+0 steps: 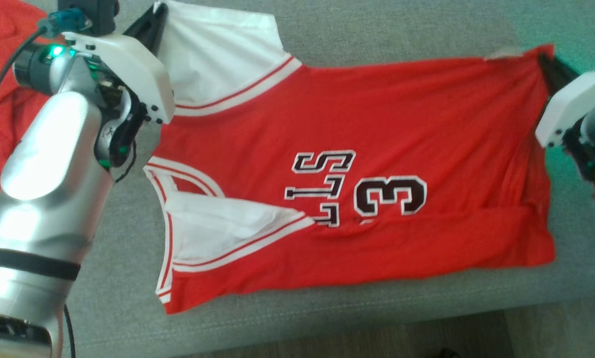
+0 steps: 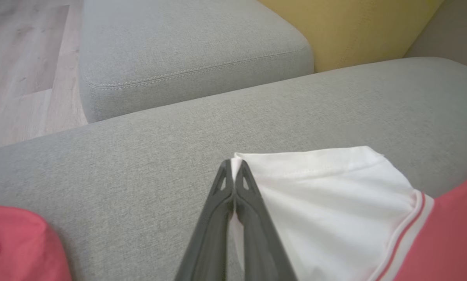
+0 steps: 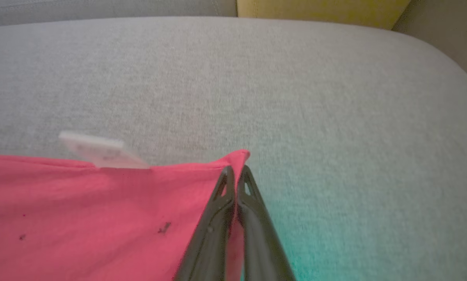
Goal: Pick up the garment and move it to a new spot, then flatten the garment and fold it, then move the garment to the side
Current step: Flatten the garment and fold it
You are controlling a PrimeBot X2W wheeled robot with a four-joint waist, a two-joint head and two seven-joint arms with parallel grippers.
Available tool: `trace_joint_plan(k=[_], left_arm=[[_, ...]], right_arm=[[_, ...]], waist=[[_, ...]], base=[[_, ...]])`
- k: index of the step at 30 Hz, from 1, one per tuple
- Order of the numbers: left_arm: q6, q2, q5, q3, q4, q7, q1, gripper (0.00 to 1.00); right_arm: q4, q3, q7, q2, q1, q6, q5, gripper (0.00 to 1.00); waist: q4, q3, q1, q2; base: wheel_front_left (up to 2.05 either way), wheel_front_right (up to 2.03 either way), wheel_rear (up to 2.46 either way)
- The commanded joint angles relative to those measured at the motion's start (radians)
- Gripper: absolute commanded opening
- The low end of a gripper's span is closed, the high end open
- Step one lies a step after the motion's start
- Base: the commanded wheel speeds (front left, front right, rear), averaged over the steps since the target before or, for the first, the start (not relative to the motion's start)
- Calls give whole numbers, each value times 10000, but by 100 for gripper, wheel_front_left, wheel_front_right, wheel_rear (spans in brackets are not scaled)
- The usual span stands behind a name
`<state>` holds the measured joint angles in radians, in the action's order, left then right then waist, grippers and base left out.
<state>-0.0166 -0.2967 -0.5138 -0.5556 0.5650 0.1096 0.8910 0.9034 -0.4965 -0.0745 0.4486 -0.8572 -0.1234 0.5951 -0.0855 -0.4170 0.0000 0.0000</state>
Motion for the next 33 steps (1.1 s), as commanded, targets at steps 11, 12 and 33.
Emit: trace_joint_plan(k=[11,12,33], left_arm=[[356,-90,43,663,870,-1091,1593,0],[327,-57,50,645,997,-1170,1645,0],[-705,-331,-521,67,952,-994,124,0]], right_arm=[[1149,33,1361,-3,-1663,-73,-662,0],[1223,-14,1417,-69,-1723,-73,-671,0],[478,-1273,1754,454,-225,-73,1280,0]], waist=[[17,-283,0,0],[17,-285,0,0],[200,962,0,0]], base=[[0,0,0],[0,0,0],[0,0,0]])
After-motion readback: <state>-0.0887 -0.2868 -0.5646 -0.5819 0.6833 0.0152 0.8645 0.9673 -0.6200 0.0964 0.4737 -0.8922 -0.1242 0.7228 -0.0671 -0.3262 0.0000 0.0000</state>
